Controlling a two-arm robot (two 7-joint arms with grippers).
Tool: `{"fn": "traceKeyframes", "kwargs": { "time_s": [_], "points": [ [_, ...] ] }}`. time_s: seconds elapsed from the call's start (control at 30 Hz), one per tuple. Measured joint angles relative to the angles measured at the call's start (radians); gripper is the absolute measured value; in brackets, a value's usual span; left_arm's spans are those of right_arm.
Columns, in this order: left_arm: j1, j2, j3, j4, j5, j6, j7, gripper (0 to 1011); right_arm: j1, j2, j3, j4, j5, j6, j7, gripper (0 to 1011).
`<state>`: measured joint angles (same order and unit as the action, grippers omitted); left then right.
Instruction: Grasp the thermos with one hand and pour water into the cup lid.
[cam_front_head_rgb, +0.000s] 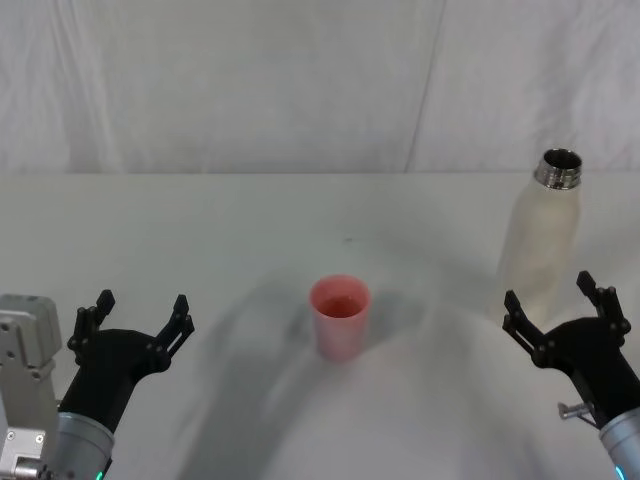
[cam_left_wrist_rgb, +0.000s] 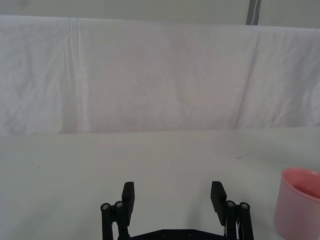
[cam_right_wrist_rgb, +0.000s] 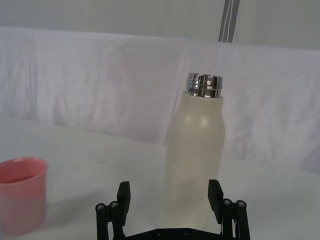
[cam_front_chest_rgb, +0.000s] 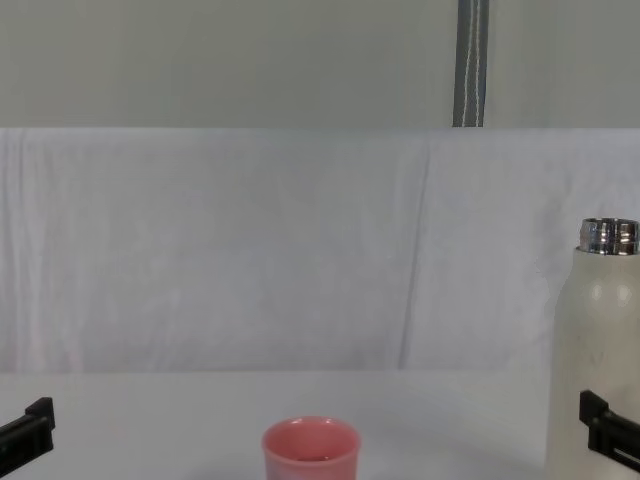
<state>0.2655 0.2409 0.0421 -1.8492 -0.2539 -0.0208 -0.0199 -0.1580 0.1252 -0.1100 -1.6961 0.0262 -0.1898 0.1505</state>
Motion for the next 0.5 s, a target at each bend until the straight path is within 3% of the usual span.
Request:
{"fn": "traceKeyframes", "kwargs": {
  "time_s": [0.13,0.5],
  "points": [
    [0.000,0.000,0.000,0.000,0.000,0.000,0.000,1001,-0.031,0.003,-0.007,-0.015,0.002,-0.004,0.001,1002],
    [0.000,0.000,0.000,0.000,0.000,0.000,0.000,1001,-0.046,-0.001,-0.039,-0.004,0.004,-0.024,0.008,1002]
  ]
}}
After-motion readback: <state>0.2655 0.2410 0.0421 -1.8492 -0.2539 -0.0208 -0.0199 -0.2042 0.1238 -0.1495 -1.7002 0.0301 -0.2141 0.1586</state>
